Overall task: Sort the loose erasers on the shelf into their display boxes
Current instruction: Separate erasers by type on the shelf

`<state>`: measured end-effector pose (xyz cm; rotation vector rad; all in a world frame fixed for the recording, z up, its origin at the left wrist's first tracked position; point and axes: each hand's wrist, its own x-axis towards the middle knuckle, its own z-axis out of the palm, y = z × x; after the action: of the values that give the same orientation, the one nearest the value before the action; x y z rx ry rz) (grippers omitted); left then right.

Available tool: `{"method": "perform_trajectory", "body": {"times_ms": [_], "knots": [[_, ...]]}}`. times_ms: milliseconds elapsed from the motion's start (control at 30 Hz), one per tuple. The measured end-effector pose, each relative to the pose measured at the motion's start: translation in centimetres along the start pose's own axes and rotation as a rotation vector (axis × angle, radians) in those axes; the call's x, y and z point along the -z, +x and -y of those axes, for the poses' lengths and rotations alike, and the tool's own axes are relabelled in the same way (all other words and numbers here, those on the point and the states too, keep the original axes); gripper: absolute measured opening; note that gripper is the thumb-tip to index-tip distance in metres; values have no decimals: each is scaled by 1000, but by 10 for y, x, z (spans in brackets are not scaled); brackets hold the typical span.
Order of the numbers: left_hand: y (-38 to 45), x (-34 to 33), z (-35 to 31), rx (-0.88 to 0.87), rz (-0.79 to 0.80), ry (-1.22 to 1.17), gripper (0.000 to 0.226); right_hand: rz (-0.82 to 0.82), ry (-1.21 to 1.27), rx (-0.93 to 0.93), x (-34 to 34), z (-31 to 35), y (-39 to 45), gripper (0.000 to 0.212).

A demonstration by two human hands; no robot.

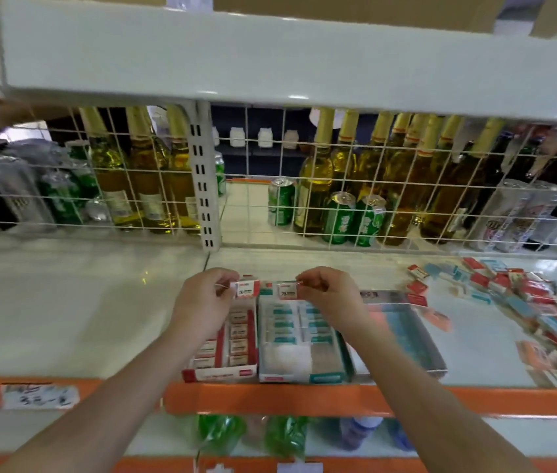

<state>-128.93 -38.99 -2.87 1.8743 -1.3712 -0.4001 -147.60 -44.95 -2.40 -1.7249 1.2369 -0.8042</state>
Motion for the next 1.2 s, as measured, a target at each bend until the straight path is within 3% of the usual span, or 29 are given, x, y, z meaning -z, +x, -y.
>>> {"method": "perform_trajectory", "body": {"times_ms": [367, 667, 967, 1200], "knots": [[12, 12, 35, -63, 125, 266, 27, -2, -348, 28, -62, 26, 18, 18], [24, 11, 40, -102, 164, 457, 32, -8, -484, 11, -88, 32, 25, 22], [37, 12, 44, -134, 163, 492, 27, 0, -697, 81, -96, 30, 30, 18], [46, 17, 50, -106, 109, 379, 22, 25, -755, 108, -91, 24, 33, 16]]}}
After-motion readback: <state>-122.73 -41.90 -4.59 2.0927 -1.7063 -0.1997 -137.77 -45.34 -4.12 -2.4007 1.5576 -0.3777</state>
